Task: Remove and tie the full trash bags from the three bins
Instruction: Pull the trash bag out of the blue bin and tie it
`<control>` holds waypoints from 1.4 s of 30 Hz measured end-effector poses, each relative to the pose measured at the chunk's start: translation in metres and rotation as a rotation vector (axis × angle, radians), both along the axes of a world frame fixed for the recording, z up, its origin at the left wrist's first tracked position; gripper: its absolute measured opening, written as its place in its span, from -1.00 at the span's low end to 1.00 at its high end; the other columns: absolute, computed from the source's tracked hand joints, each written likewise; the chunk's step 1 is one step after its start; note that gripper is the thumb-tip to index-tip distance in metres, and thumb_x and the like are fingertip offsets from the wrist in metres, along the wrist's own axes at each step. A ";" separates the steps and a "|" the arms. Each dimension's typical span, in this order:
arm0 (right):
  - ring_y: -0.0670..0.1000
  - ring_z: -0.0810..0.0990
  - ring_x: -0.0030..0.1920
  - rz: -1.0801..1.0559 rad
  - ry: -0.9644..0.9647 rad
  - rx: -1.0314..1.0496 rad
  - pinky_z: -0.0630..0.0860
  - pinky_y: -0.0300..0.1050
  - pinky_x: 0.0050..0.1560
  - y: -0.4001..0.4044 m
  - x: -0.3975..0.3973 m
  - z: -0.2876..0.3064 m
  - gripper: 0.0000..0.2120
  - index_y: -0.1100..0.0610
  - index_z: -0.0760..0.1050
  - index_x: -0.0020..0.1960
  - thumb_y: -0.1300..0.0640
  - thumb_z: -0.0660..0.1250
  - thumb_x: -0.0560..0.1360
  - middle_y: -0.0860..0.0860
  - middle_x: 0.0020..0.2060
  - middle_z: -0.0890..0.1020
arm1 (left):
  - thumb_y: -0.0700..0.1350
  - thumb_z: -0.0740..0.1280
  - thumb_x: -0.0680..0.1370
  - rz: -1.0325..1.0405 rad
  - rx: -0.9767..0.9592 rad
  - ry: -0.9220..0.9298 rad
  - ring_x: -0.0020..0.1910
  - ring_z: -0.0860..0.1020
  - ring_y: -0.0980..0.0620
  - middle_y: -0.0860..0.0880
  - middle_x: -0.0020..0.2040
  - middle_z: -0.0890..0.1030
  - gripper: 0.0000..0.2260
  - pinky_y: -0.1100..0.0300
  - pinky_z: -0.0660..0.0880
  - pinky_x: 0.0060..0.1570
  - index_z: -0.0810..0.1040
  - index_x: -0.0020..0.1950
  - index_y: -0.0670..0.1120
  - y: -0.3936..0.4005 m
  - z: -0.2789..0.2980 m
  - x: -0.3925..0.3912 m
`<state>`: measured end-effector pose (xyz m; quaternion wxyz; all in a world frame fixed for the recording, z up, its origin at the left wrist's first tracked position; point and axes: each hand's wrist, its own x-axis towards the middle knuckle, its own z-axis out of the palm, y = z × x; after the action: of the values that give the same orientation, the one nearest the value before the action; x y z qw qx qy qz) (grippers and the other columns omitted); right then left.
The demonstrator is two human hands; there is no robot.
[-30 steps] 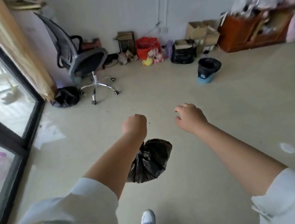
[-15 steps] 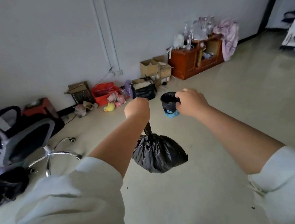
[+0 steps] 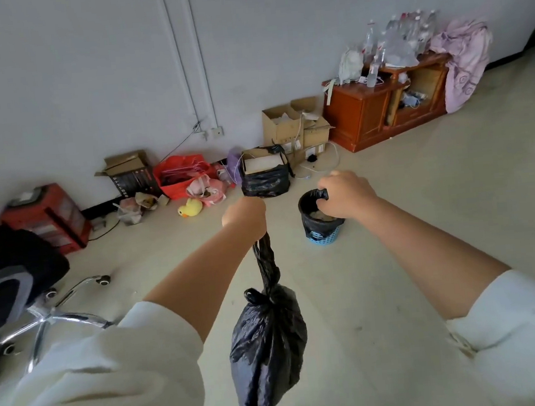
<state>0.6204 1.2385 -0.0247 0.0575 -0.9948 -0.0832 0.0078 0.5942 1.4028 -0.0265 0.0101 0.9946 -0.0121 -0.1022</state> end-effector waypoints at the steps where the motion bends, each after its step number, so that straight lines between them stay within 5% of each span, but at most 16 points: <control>1: 0.16 0.42 0.21 0.011 0.012 -0.005 0.40 -0.01 0.09 -0.002 0.026 -0.005 -0.67 0.19 0.45 0.21 0.07 0.22 0.50 0.14 0.18 0.49 | -0.32 0.14 0.55 0.005 0.010 0.019 0.21 0.50 -0.15 -0.15 0.23 0.51 -0.69 0.10 0.49 0.05 0.48 0.26 -0.20 -0.001 -0.008 0.025; 13: 0.15 0.37 0.30 0.076 0.169 0.015 0.37 0.03 0.24 -0.009 0.350 -0.073 -0.62 0.16 0.37 0.34 0.09 0.17 0.54 0.13 0.29 0.44 | -0.39 0.15 0.52 0.086 -0.066 0.197 0.03 0.56 -0.11 -0.15 0.04 0.57 -0.73 0.19 0.49 -0.07 0.53 0.15 -0.25 -0.015 -0.095 0.329; 18: 0.16 0.41 0.26 0.107 0.244 -0.017 0.39 0.03 0.22 -0.021 0.457 -0.123 -0.65 0.20 0.42 0.28 0.12 0.16 0.53 0.14 0.25 0.48 | -0.40 0.13 0.51 0.184 -0.129 0.223 0.15 0.53 -0.13 -0.15 0.16 0.55 -0.70 0.14 0.51 0.06 0.52 0.16 -0.20 -0.023 -0.127 0.434; 23: 0.16 0.43 0.20 0.192 0.316 -0.048 0.43 0.01 0.13 -0.026 0.563 -0.194 -0.68 0.24 0.43 0.22 0.13 0.14 0.53 0.15 0.18 0.50 | -0.39 0.12 0.51 0.293 -0.155 0.273 0.09 0.53 -0.14 -0.15 0.13 0.56 -0.71 0.17 0.45 -0.08 0.52 0.13 -0.21 -0.033 -0.186 0.530; 26: 0.17 0.45 0.18 0.239 0.367 -0.054 0.45 0.02 0.09 -0.024 0.614 -0.252 -0.70 0.24 0.44 0.20 0.15 0.13 0.53 0.16 0.15 0.51 | -0.39 0.13 0.51 0.338 -0.133 0.325 -0.05 0.46 -0.10 -0.10 -0.10 0.53 -0.72 0.18 0.40 -0.12 0.52 0.12 -0.19 -0.034 -0.244 0.578; 29: 0.18 0.46 0.17 0.241 0.433 -0.065 0.44 0.04 0.11 -0.023 0.652 -0.321 -0.71 0.25 0.44 0.19 0.18 0.13 0.53 0.16 0.15 0.52 | -0.39 0.15 0.51 0.356 -0.098 0.384 -0.11 0.44 -0.08 -0.01 -0.36 0.27 -0.74 0.22 0.38 -0.17 0.53 0.09 -0.18 -0.031 -0.313 0.619; 31: 0.17 0.45 0.18 0.246 0.482 -0.091 0.45 0.05 0.13 -0.022 0.670 -0.373 -0.70 0.24 0.43 0.22 0.18 0.12 0.53 0.15 0.17 0.51 | -0.37 0.16 0.51 0.354 -0.094 0.415 -0.04 0.49 -0.09 -0.02 -0.34 0.32 -0.75 0.21 0.39 -0.16 0.53 0.09 -0.18 -0.029 -0.367 0.643; 35: 0.14 0.45 0.22 0.261 0.531 -0.139 0.45 0.01 0.16 -0.028 0.694 -0.472 -0.66 0.18 0.41 0.29 0.16 0.13 0.54 0.13 0.22 0.50 | -0.36 0.20 0.51 0.359 -0.104 0.487 0.12 0.51 -0.10 -0.11 0.07 0.56 -0.76 0.19 0.42 -0.12 0.52 0.13 -0.18 -0.030 -0.474 0.671; 42: 0.13 0.42 0.24 0.236 0.661 -0.144 0.39 -0.05 0.17 -0.047 0.705 -0.563 -0.67 0.22 0.39 0.28 0.19 0.14 0.54 0.15 0.22 0.49 | -0.33 0.23 0.51 0.314 -0.084 0.591 0.20 0.46 -0.13 -0.15 0.15 0.52 -0.72 0.09 0.48 0.08 0.48 0.21 -0.19 -0.047 -0.568 0.681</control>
<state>1.3253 1.1919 -0.5881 0.0098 -0.9237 -0.1737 0.3415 1.2753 1.3554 -0.5950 0.0696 0.9104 0.1405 -0.3828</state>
